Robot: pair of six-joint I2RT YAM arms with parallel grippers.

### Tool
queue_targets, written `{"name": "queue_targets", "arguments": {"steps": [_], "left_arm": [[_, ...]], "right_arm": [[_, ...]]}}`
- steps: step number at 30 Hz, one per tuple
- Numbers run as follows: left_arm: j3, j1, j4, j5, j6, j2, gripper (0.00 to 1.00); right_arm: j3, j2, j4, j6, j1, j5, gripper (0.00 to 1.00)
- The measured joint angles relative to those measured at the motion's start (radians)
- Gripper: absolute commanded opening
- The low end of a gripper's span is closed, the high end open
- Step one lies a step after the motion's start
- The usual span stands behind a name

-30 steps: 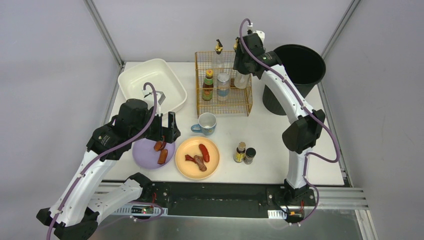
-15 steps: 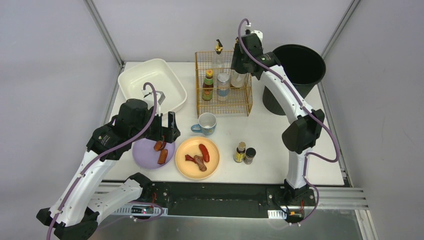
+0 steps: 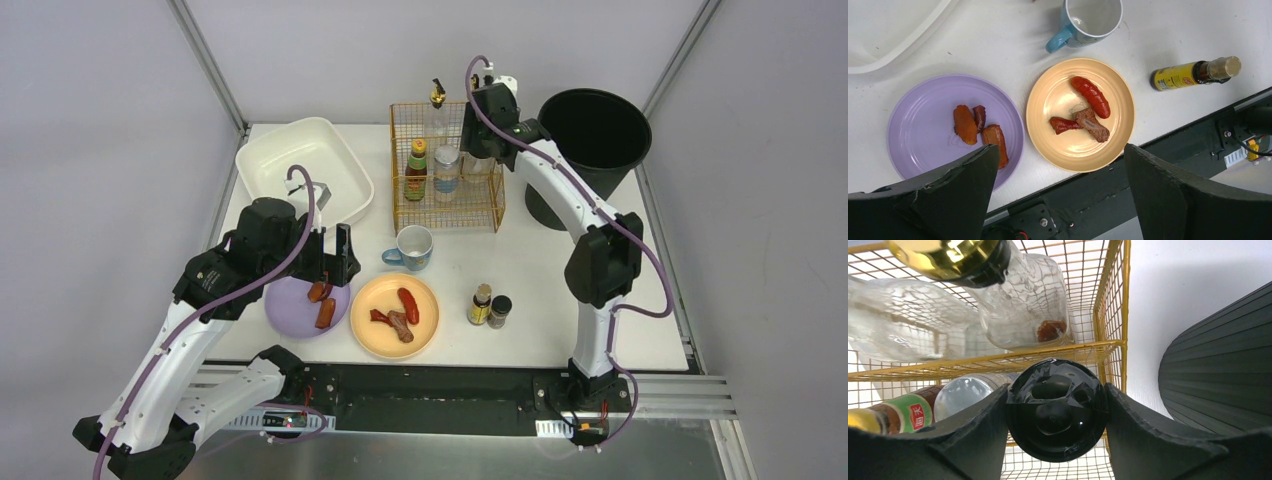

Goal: Clear the kitchen counter

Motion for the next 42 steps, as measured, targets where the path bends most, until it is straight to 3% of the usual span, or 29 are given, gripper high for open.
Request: {"name": "queue_targets", "arguments": {"steps": [16,20,25,42], "left_arm": [[0.000,0.000,0.000,0.000,0.005,0.000,1.00],[0.000,0.000,0.000,0.000,0.004,0.000,1.00],[0.000,0.000,0.000,0.000,0.004,-0.001,1.00],[0.000,0.000,-0.002,0.000,0.003,-0.021,1.00]], "right_arm": [[-0.206,-0.015,0.146,0.005,0.000,0.022,0.22],[-0.208,-0.015,0.148,0.015,0.000,0.019,0.31],[-0.208,-0.015,0.144,0.026,0.000,0.019,0.52],[-0.194,-0.012,0.096,0.061,0.007,0.018,0.71]]}}
